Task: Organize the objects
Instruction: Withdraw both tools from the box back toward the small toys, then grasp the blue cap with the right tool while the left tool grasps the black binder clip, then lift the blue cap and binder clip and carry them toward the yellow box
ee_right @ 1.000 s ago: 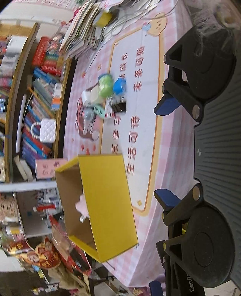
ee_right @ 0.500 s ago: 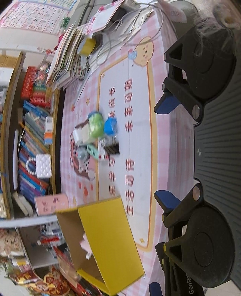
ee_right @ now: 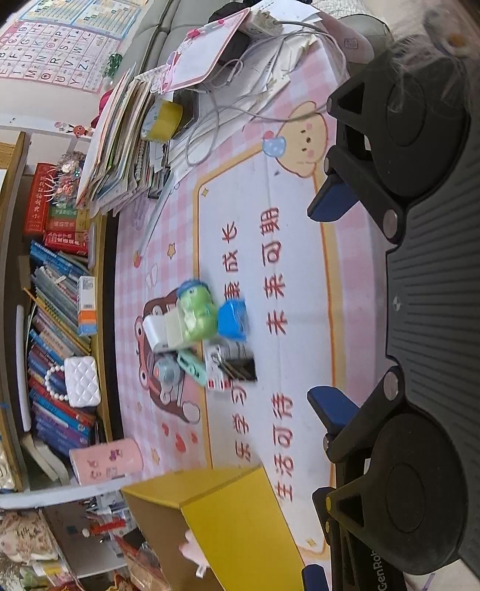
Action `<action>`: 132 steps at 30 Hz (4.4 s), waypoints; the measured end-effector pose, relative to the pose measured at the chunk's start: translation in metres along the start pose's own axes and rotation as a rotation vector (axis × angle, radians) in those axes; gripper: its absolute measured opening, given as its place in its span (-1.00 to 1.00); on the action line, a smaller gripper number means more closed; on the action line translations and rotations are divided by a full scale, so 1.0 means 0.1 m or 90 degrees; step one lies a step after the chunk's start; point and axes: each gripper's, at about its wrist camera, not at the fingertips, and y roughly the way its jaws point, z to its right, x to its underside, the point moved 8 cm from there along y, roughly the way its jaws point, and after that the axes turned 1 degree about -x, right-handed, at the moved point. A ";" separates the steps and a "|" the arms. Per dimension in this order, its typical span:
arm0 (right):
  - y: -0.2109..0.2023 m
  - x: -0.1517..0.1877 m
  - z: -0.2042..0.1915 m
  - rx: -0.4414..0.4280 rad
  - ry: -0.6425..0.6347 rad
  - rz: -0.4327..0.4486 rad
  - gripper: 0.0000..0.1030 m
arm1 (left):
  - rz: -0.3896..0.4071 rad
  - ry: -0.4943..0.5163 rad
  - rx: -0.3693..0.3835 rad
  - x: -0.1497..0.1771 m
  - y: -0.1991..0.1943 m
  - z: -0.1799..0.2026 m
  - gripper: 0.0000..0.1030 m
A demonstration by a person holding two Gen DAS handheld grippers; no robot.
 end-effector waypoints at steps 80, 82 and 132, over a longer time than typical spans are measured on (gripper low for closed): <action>1.38 -1.15 0.70 -0.200 -0.014 -0.037 -0.23 | -0.051 0.030 -0.007 -0.83 1.33 1.18 -0.26; 1.38 -1.13 0.72 -0.198 -0.012 -0.040 -0.23 | -0.060 0.039 -0.018 -0.82 1.37 1.18 -0.52; 0.18 -0.10 -1.17 -0.289 -0.136 -0.072 -0.23 | 0.033 -0.116 -0.070 0.04 -0.13 -0.72 -0.89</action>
